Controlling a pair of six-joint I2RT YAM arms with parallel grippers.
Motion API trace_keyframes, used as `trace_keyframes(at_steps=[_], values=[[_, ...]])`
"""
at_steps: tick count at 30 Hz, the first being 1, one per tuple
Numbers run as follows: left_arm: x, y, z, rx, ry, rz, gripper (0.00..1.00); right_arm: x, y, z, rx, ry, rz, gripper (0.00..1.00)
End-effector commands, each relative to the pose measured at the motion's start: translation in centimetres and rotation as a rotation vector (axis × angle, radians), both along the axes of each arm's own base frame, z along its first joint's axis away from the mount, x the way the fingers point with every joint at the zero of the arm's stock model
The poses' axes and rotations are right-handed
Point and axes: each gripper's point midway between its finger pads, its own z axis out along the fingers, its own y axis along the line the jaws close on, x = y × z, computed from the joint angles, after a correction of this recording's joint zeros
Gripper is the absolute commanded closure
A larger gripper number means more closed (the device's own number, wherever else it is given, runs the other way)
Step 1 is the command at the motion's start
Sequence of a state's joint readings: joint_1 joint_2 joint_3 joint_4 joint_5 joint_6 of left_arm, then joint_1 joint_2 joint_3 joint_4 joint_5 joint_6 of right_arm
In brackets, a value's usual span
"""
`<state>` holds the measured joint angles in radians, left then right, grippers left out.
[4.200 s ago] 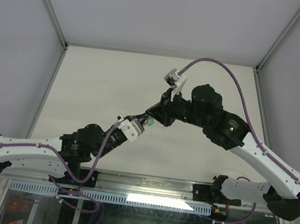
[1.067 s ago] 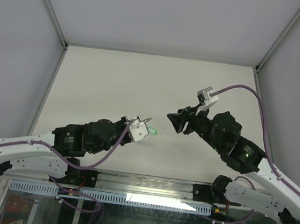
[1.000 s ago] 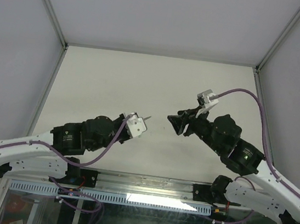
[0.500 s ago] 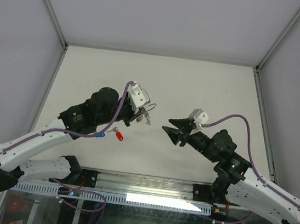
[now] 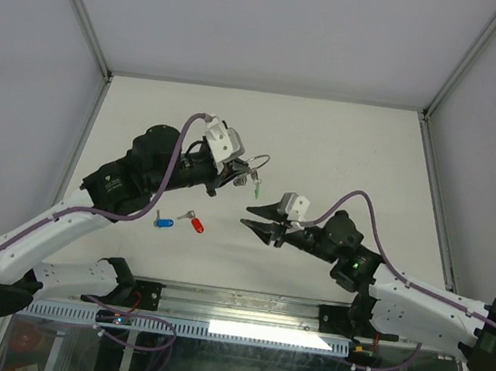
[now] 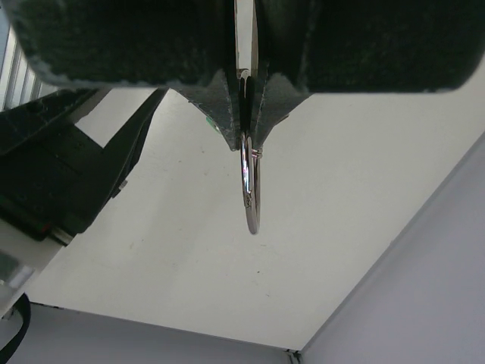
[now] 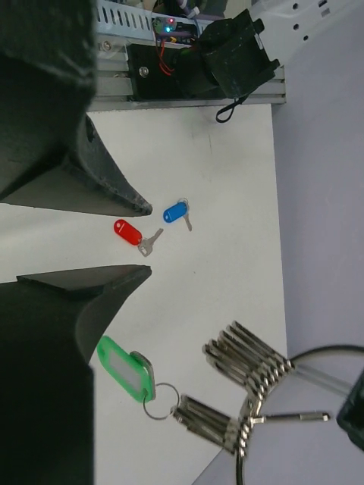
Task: Put the keys on the keyring
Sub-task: Move the key to the center of the board.
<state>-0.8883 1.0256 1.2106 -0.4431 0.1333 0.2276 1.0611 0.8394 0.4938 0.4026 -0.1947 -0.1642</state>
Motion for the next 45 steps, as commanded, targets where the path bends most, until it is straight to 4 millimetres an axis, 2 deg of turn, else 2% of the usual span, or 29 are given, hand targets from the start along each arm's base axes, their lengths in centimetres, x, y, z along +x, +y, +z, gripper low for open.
trace_keyframes(at_steps=[1,8,12,16,17,19,22,25,29,34,38,45], values=[[-0.2,0.5,3.6,-0.057,-0.065,-0.006,1.0,-0.4,1.9,3.6,0.101,-0.09,0.034,0.66],[1.5,3.8,6.5,-0.108,-0.103,0.199,1.0,-1.3,6.8,-2.7,0.065,0.126,0.06,0.64],[1.9,5.5,8.8,-0.111,-0.143,0.27,1.0,-1.4,10.7,-6.4,0.01,0.2,0.053,0.6],[1.7,6.8,10.2,-0.109,-0.172,0.302,1.0,0.2,15.0,-9.1,-0.04,0.279,0.013,0.53],[1.6,7.2,10.5,-0.113,-0.177,0.313,1.0,0.7,16.4,-9.0,-0.04,0.283,0.005,0.52],[1.6,7.8,10.7,-0.115,-0.182,0.333,1.0,1.5,18.3,-10.0,-0.067,0.298,-0.012,0.5],[1.4,8.4,10.9,-0.115,-0.189,0.347,1.0,2.9,20.7,-11.3,-0.11,0.322,-0.055,0.47],[1.3,8.7,10.9,-0.112,-0.189,0.351,1.0,3.8,22.6,-13.7,-0.212,0.359,-0.085,0.46],[1.2,8.9,10.8,-0.112,-0.189,0.354,1.0,4.8,23.8,-16.0,-0.313,0.428,-0.157,0.45],[1.3,9.0,10.4,-0.109,-0.183,0.364,1.0,4.7,24.8,-18.0,-0.424,0.488,-0.187,0.45],[1.3,9.1,10.3,-0.114,-0.176,0.37,1.0,4.4,26.1,-18.5,-0.455,0.507,-0.186,0.45],[1.2,9.2,10.0,-0.117,-0.166,0.375,1.0,4.0,27.0,-19.9,-0.526,0.517,-0.193,0.46]])
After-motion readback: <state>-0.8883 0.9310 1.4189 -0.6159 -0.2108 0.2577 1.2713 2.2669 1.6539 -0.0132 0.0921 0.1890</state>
